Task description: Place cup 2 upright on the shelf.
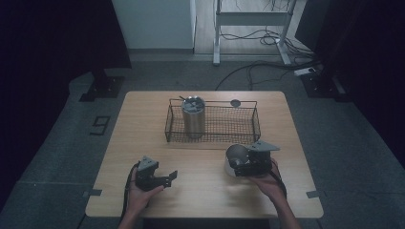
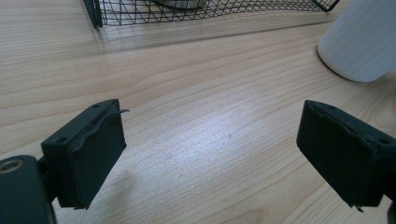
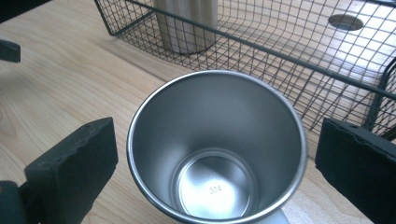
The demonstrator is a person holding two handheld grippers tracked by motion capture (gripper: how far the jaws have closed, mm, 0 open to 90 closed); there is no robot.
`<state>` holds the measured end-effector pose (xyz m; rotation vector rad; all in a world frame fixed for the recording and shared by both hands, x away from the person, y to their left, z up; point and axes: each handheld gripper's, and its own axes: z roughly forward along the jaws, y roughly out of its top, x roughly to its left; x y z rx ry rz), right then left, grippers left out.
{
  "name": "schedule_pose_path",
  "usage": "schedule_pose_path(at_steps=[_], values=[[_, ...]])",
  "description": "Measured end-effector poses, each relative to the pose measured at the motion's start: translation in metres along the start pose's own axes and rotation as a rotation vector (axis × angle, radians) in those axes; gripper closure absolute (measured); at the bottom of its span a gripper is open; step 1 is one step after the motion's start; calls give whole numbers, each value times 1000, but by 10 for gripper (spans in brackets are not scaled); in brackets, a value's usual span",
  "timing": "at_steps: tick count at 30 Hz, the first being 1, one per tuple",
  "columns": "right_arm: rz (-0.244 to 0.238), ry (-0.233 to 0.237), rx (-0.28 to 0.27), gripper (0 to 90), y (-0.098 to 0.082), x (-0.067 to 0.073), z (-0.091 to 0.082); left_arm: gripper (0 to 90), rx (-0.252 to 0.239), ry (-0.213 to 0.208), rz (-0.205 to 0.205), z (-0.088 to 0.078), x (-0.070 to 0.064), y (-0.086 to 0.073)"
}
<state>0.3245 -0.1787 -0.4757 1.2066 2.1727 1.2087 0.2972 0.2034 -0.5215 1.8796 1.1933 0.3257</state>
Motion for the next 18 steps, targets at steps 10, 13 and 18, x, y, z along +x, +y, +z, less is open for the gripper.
schedule_pose_path(at_steps=[10,13,18], values=[[-18,-9,43,0,-1,2,12,79,5,1,2,1,0,-1],[-31,-17,64,0,-2,4,17,79,2,4,-1,1,1,-1],[-43,-30,85,0,-3,6,23,79,1,7,-2,1,1,-1]])
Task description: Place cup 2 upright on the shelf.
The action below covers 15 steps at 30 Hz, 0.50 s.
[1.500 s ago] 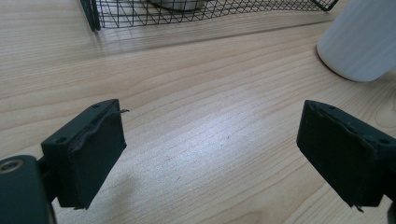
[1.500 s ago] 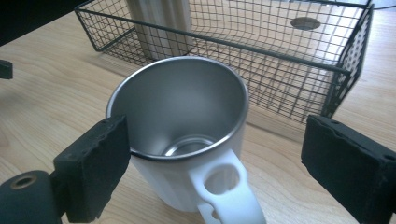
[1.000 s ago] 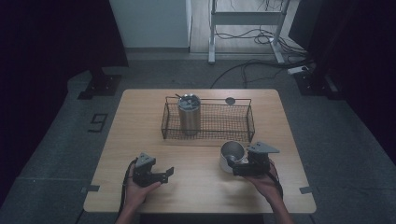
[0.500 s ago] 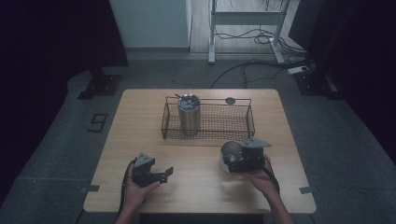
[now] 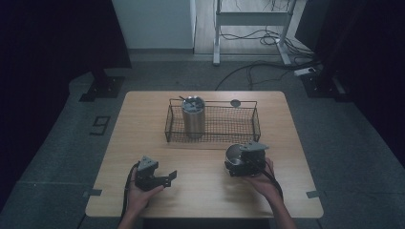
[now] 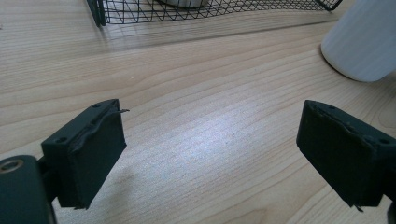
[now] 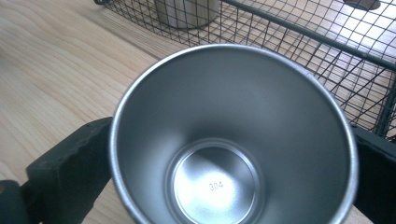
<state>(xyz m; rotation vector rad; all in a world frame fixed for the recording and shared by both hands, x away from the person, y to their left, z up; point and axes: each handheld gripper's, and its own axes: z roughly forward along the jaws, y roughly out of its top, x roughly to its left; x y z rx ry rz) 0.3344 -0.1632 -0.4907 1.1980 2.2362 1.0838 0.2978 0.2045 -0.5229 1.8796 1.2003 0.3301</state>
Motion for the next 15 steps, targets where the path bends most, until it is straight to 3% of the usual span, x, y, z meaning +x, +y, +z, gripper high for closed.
schedule_pose_path(at_steps=[3,15], values=[[-8,-21,2,57,-2,0,1,80,0,0,0,0,0,0],[-23,-5,-15,65,-5,-2,-1,80,-4,3,-5,-2,1,-1]])
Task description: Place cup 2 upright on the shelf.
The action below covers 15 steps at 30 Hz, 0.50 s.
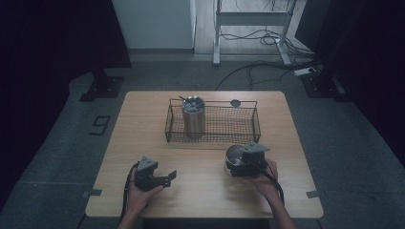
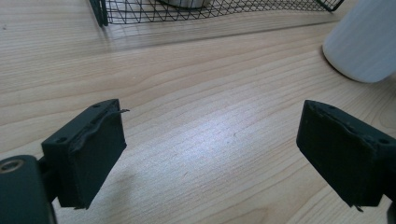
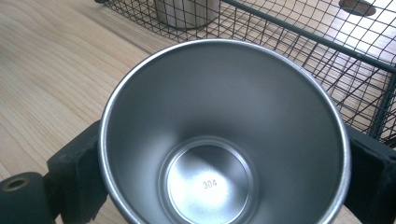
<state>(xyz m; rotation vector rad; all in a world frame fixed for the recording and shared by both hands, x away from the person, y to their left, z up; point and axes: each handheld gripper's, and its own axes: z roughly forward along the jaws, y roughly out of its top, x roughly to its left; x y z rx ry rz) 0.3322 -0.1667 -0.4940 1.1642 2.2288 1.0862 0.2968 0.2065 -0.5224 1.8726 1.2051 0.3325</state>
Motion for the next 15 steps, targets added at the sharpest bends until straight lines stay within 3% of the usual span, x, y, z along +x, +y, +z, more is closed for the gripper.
schedule_pose_path(at_steps=[15], values=[[39,-12,-63,66,3,-8,-13,81,-3,7,0,-2,1,-2]])
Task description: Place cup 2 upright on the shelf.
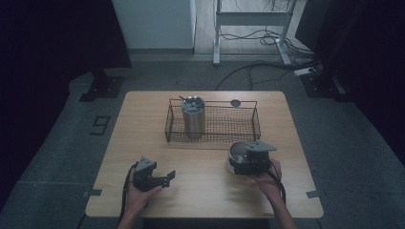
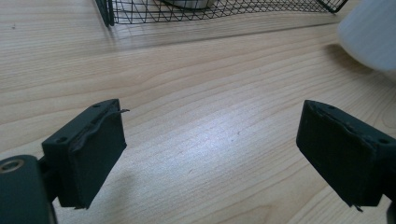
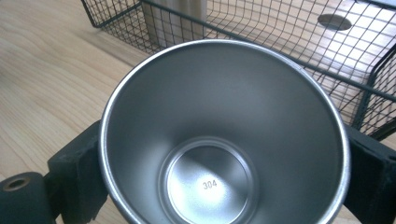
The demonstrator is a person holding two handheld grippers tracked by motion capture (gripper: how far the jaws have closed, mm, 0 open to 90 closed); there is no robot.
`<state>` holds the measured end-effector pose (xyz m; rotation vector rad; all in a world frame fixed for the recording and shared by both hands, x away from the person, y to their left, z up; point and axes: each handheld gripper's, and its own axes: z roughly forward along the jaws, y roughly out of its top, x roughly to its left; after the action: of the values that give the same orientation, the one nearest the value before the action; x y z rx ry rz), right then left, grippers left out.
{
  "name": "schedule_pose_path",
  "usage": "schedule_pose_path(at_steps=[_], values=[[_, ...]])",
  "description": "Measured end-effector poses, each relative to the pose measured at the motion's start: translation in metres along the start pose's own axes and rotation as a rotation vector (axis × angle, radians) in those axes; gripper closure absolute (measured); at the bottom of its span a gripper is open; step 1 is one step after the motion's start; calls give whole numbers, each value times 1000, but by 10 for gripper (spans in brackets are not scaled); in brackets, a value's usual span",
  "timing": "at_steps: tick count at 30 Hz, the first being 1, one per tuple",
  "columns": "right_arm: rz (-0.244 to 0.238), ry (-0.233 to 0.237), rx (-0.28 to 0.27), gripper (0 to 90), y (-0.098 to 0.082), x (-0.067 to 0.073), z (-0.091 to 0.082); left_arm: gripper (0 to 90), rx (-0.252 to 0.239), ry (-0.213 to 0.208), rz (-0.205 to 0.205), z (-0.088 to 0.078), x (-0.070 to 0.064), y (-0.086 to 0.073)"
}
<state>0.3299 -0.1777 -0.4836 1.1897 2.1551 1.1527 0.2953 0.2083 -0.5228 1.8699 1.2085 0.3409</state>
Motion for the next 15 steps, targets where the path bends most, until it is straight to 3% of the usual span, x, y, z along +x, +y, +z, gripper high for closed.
schedule_pose_path(at_steps=[15], values=[[16,0,-50,66,14,-8,-18,81,2,-2,-4,-1,1,-1]])
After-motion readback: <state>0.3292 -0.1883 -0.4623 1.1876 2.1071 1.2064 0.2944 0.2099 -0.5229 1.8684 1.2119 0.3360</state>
